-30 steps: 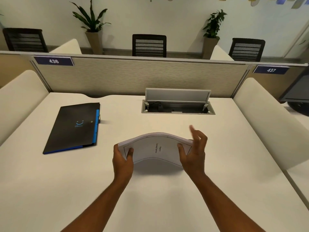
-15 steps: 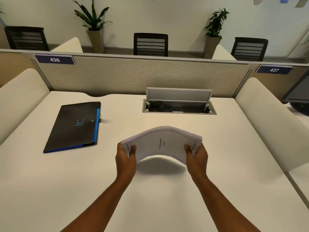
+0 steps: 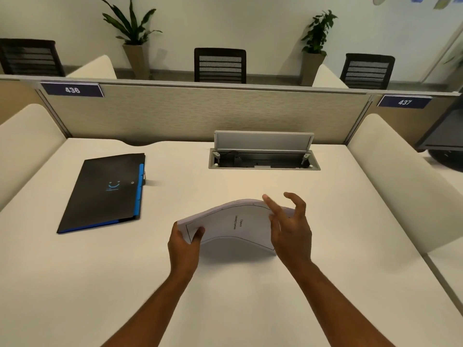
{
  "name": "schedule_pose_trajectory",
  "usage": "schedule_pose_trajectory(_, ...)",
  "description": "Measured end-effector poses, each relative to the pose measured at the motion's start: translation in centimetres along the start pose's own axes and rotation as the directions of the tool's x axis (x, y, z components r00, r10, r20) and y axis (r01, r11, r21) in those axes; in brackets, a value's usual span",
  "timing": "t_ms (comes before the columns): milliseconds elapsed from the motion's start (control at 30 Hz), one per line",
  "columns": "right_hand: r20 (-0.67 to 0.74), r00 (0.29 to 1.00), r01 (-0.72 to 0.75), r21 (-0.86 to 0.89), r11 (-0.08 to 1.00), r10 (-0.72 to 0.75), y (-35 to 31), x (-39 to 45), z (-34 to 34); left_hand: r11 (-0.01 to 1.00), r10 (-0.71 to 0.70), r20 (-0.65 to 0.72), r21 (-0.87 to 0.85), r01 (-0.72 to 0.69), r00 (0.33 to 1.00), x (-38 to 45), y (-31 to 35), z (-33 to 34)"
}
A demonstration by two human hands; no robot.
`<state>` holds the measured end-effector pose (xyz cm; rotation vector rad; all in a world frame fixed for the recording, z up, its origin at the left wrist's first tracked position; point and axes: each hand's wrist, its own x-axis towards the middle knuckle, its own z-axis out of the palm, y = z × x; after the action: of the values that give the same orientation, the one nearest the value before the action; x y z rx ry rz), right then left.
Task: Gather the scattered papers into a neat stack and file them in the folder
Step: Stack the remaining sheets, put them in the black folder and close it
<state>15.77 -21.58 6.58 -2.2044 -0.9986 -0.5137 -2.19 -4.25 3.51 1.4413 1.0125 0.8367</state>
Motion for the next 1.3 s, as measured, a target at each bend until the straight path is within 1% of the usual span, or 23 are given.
schedule_pose_trajectory(33, 0.012, 1.000, 0.008, -0.032, 0.999, -0.008, 0.1, -0.2, 0.1, 1.000, -0.003, -0.005, -0.003, 0.003, 1.000, -0.1, 0.0, 0.1)
schedule_pose_trajectory(200, 0.052, 0.999, -0.006, -0.047, 0.999, 0.008, -0.1, -0.7, 0.1, 1.000, -0.006, -0.004, 0.008, 0.006, 1.000, 0.3, -0.1, 0.1)
schedule_pose_trajectory(367, 0.041, 0.998, -0.051, -0.018, 0.999, 0.051, -0.6, -0.6, 0.0, 1.000, -0.010, 0.005, 0.023, 0.009, 1.000, 0.7, -0.1, 0.1)
schedule_pose_trajectory(567, 0.067, 0.995, -0.067, -0.016, 0.998, 0.068, -0.7, -0.4, -0.3, 0.998, -0.029, 0.013, 0.058, 0.028, 1.000, 1.0, 0.2, 0.1)
schedule_pose_trajectory(667, 0.080, 0.996, -0.042, -0.031, 0.999, 0.044, -0.7, -0.5, -0.2, 0.998, -0.027, 0.017, 0.060, 0.026, 0.999, 1.0, 0.3, 0.1)
schedule_pose_trajectory(767, 0.074, 0.995, -0.068, -0.014, 0.998, 0.068, -0.8, -0.4, -0.3, 0.998, -0.026, 0.020, 0.063, 0.025, 0.999, 1.2, 0.3, 0.1)
schedule_pose_trajectory(833, 0.070, 0.997, -0.037, -0.023, 0.999, 0.039, -0.7, -0.4, -0.2, 0.998, -0.027, 0.020, 0.062, 0.026, 0.999, 1.3, 0.3, 0.1)
schedule_pose_trajectory(867, 0.056, 0.998, -0.024, -0.011, 1.000, 0.025, -0.6, -0.3, -0.1, 0.998, -0.029, 0.020, 0.063, 0.027, 0.999, 1.4, 0.3, 0.0)
schedule_pose_trajectory(900, 0.035, 0.999, -0.036, 0.043, 0.998, 0.034, -0.5, -0.3, -0.1, 0.997, -0.031, 0.019, 0.066, 0.029, 0.999, 1.4, 0.3, 0.1)
schedule_pose_trajectory(933, 0.016, 0.996, -0.084, 0.136, 0.987, 0.083, -0.4, -0.2, 0.0, 0.997, -0.032, 0.018, 0.070, 0.030, 0.999, 1.4, 0.3, 0.1)
schedule_pose_trajectory(967, 0.009, 0.986, -0.163, 0.243, 0.956, 0.166, -0.2, -0.1, 0.1, 0.997, -0.032, 0.017, 0.074, 0.031, 0.999, 1.5, 0.3, 0.1)
schedule_pose_trajectory(1000, 0.033, 0.961, -0.270, 0.356, 0.895, 0.276, 0.2, -0.1, 0.2, 0.996, -0.034, 0.018, 0.081, 0.032, 0.999, 1.5, 0.2, 0.1)
schedule_pose_trajectory(1033, 0.101, 0.918, -0.384, 0.469, 0.795, 0.384, 0.6, -0.1, 0.3, 0.995, -0.034, 0.019, 0.091, 0.032, 0.999, 1.7, 0.2, 0.1)
schedule_pose_trajectory(1067, 0.212, 0.864, -0.491, 0.562, 0.666, 0.457, 1.0, 0.0, 0.4, 0.994, -0.033, 0.021, 0.104, 0.031, 0.999, 1.8, 0.2, 0.1)
schedule_pose_trajectory(1100, 0.328, 0.812, -0.571, 0.614, 0.545, 0.482, 1.4, -0.1, 0.6, 0.993, -0.033, 0.024, 0.112, 0.030, 0.999, 1.9, 0.2, 0.1)
schedule_pose_trajectory(1133, 0.403, 0.773, -0.623, 0.626, 0.469, 0.490, 1.8, -0.3, 1.2, 0.993, -0.035, 0.028, 0.115, 0.032, 0.999, 2.0, 0.3, 0.2)
schedule_pose_trajectory(1167, 0.431, 0.746, -0.655, 0.614, 0.441, 0.508, 1.9, -0.5, 1.5, 0.993, -0.039, 0.034, 0.111, 0.035, 0.999, 2.1, 0.4, 0.3)
schedule_pose_trajectory(1200, 0.424, 0.737, -0.664, 0.602, 0.444, 0.527, 1.8, -0.7, 1.8, 0.994, -0.042, 0.037, 0.104, 0.038, 0.998, 2.1, 0.5, 0.5)
schedule_pose_trajectory(1300, 0.338, 0.748, -0.628, 0.638, 0.446, 0.571, 0.9, -0.5, 2.1, 0.997, -0.042, 0.017, 0.064, 0.040, 0.999, 2.2, 1.1, 0.8)
